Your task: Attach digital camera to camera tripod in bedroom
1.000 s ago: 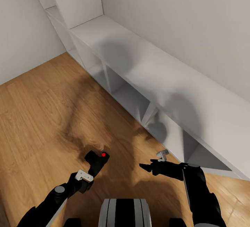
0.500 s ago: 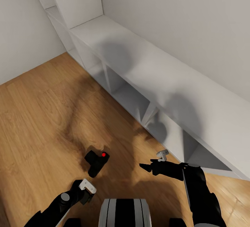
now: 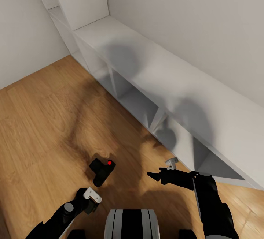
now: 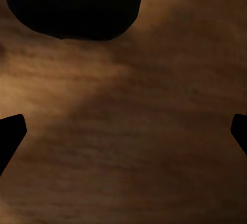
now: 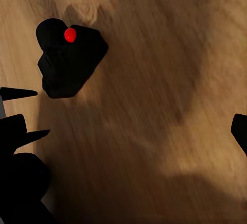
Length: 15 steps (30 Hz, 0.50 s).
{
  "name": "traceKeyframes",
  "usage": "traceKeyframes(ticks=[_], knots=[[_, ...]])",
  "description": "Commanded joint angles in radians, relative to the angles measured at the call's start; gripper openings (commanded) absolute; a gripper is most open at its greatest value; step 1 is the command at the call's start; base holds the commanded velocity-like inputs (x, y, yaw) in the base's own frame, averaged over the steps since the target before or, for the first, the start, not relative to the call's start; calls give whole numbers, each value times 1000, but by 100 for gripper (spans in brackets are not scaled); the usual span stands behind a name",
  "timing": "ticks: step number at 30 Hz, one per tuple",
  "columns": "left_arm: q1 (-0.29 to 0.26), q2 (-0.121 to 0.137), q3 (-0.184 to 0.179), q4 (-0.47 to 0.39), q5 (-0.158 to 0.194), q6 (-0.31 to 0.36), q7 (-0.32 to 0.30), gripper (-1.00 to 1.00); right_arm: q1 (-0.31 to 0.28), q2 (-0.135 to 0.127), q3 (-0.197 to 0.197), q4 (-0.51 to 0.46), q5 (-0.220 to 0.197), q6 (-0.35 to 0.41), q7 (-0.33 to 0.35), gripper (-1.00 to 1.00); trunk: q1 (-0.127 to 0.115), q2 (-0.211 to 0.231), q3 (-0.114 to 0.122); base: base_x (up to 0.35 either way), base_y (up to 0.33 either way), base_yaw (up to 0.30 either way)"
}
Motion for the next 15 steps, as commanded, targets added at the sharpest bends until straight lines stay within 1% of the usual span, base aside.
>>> traceKeyframes(ticks=[1,9,12,15], knots=[[0,1,-1,-3,-5,5,-2,100,-1,1,-3,-1,8,6,9,100,0,0,-1,0,0,0],[0,1,7,-4,-1,6,-3,100,-1,2,-2,-1,8,6,9,100,0,0,-1,0,0,0],[0,0,64,5,-2,6,-4,100,-1,2,-2,-1,8,6,9,100,0,0,-1,0,0,0],[0,-1,84,7,-2,6,-3,100,-1,2,-2,-1,8,5,9,100,0,0,-1,0,0,0]])
